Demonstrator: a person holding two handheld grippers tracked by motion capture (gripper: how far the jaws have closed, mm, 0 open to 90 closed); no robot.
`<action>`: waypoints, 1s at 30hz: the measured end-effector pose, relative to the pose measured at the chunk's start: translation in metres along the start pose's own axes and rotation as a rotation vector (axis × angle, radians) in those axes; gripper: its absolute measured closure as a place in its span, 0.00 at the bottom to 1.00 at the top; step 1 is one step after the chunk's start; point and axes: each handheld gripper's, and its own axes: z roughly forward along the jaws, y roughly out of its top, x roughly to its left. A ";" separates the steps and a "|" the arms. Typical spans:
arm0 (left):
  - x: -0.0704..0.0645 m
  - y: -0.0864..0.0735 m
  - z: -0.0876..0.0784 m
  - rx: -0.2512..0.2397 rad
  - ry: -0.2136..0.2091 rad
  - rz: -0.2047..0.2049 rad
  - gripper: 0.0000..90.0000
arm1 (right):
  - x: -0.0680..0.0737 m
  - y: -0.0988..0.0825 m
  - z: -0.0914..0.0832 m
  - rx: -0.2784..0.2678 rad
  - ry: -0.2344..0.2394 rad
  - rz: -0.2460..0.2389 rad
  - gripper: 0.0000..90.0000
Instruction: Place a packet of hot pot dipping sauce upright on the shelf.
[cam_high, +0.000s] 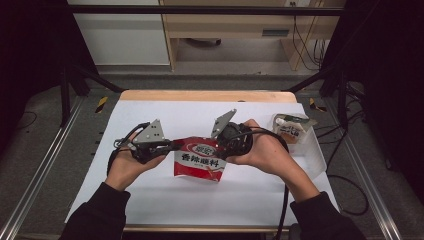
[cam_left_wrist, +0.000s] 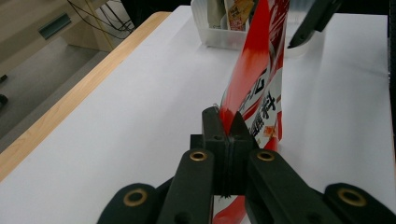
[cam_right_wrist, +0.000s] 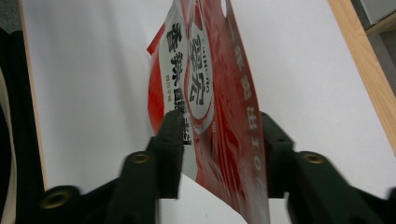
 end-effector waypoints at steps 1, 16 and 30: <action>0.000 0.000 0.000 -0.003 0.000 -0.001 1.00 | 0.000 0.001 0.000 0.003 0.003 -0.014 0.74; 0.005 -0.002 -0.007 -0.039 0.005 -0.037 1.00 | -0.006 0.013 0.001 0.018 -0.041 -0.033 1.00; 0.016 -0.017 -0.011 -0.123 0.124 -0.178 0.40 | -0.024 0.023 -0.011 0.054 -0.077 -0.024 1.00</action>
